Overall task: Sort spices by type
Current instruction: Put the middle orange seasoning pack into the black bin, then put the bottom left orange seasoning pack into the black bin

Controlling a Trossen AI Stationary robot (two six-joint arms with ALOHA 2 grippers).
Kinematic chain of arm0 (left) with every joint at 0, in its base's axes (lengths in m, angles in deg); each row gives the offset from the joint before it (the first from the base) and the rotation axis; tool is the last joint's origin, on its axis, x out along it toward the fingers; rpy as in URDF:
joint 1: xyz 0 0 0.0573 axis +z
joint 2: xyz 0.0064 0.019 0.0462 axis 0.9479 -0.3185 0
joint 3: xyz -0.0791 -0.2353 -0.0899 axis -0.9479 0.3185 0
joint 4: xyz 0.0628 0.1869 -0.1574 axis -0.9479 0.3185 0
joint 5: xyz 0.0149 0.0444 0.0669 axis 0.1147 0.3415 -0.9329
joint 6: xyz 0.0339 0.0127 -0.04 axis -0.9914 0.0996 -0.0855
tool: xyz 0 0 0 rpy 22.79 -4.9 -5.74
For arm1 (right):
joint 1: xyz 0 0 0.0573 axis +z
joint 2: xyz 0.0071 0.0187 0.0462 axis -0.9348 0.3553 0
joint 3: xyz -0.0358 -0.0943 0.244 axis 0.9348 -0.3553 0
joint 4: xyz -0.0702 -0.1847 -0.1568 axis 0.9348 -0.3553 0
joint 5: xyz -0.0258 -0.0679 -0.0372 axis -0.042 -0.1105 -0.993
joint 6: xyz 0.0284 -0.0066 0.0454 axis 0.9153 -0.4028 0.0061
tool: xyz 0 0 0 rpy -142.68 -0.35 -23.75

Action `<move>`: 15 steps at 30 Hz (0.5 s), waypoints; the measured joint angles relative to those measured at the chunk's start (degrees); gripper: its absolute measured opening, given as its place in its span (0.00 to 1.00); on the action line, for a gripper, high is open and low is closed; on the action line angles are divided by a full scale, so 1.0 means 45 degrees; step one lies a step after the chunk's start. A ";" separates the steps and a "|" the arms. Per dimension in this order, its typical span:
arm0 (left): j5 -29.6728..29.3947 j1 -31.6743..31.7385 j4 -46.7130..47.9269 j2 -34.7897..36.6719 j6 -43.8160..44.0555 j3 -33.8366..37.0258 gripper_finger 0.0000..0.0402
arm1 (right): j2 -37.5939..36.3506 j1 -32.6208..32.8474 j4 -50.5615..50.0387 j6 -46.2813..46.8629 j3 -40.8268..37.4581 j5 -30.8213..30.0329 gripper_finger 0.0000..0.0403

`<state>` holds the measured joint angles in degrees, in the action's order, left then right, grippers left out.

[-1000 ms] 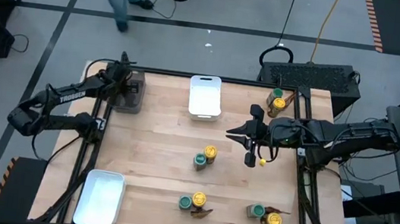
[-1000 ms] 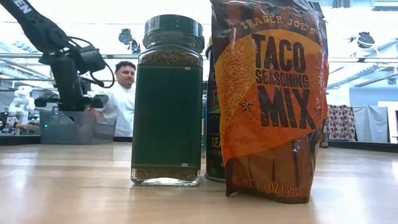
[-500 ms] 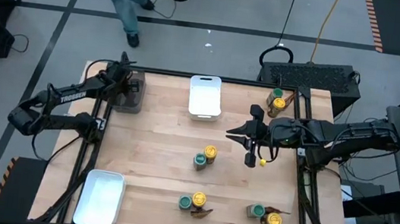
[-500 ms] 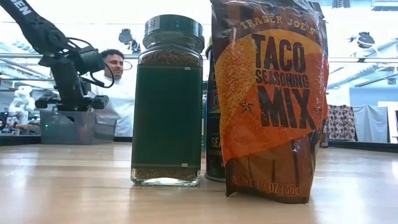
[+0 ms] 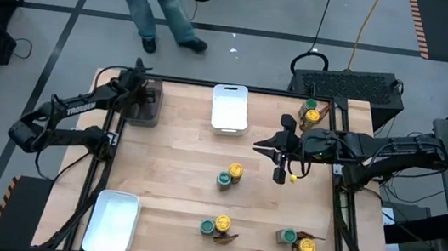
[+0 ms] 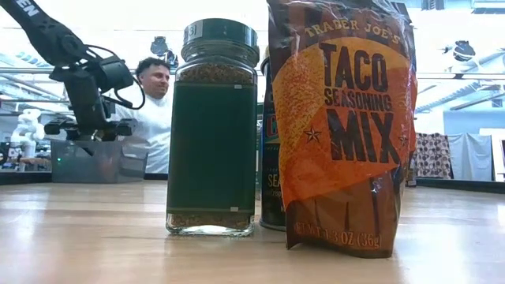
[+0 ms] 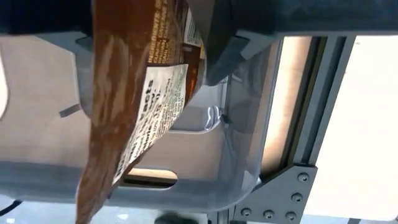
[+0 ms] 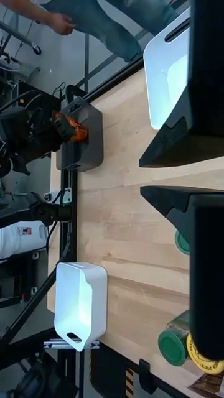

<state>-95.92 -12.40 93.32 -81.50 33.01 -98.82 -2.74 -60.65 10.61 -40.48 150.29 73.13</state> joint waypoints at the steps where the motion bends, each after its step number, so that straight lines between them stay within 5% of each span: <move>1: 0.0018 0.0000 0.0097 0.0125 -0.0012 -0.0058 0.46 | 0.0001 0.0000 0.0000 -0.0017 0.0000 0.0000 0.10; 15: 0.0551 -0.0073 0.2531 0.3138 -0.1721 -0.1515 0.56 | 0.0003 0.0000 0.0000 -0.0058 0.0000 0.0005 0.10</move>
<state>-93.45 -12.73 104.71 -67.38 25.27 -105.64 -2.73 -60.65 10.61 -40.75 150.29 73.15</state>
